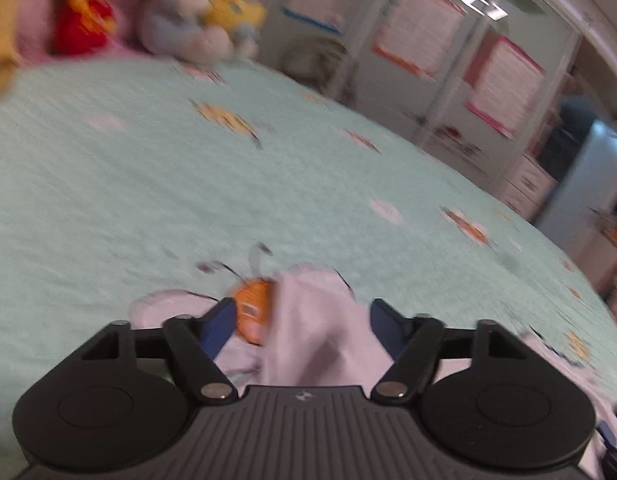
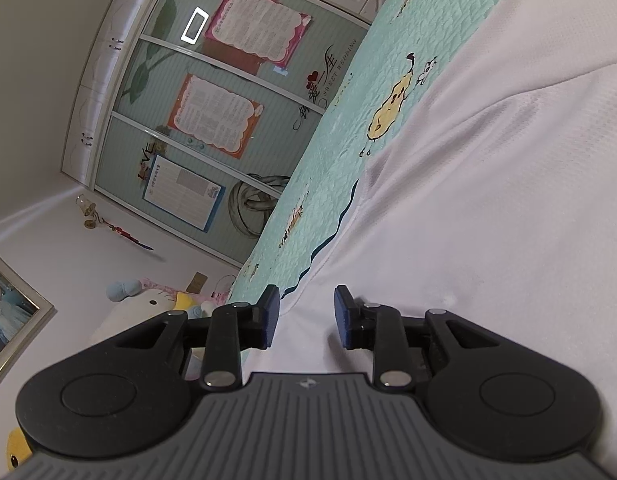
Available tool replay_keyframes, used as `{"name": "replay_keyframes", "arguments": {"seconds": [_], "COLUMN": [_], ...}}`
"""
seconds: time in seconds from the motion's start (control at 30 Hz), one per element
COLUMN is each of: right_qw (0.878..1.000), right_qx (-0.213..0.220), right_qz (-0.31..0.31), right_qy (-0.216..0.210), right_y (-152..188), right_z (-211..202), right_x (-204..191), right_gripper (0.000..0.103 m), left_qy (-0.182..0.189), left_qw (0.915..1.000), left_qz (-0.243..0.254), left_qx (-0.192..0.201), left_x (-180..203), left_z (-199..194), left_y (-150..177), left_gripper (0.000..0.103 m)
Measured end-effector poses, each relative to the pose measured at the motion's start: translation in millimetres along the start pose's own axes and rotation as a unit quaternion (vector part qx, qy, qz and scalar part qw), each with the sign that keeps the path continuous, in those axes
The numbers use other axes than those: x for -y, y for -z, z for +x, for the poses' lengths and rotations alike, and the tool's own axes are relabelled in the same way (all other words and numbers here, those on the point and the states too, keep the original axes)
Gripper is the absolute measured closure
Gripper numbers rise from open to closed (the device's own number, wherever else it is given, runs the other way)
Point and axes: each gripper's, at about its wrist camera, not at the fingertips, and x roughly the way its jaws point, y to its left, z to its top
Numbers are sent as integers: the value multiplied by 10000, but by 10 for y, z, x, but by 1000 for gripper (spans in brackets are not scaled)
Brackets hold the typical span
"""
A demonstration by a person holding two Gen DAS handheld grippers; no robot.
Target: Fold clothes
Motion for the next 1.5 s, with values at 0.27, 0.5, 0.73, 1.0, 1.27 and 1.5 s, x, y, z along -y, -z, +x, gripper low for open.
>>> {"name": "replay_keyframes", "arguments": {"seconds": [0.27, 0.5, 0.73, 1.0, 1.27, 1.5], "right_qw": [10000, 10000, 10000, 10000, 10000, 10000], "right_qx": [-20, -40, -53, -58, -60, -64], "right_qz": [-33, -57, -56, -1, -26, -41], "right_qy": [1, 9, 12, -31, -16, -8], "right_y": [-6, -12, -15, -15, -19, -24], "right_z": [3, -5, -9, -30, -25, -23], "right_x": [-18, -19, -26, -12, -30, -41], "right_gripper": [71, 71, 71, 70, 70, 70], "left_qy": [-438, -648, -732, -60, -363, -571], "left_qw": [9973, 9940, 9951, 9832, 9889, 9971], "left_qz": [578, 864, -617, -1823, -1442, -509], "left_qx": [-63, -163, 239, -90, -28, 58], "left_x": [114, 121, -135, -85, 34, 26], "left_z": [-37, 58, -551, -1119, -856, -751], "left_y": [-9, 20, 126, 646, 582, 497], "left_gripper": [100, 91, 54, 43, 95, 96]}}
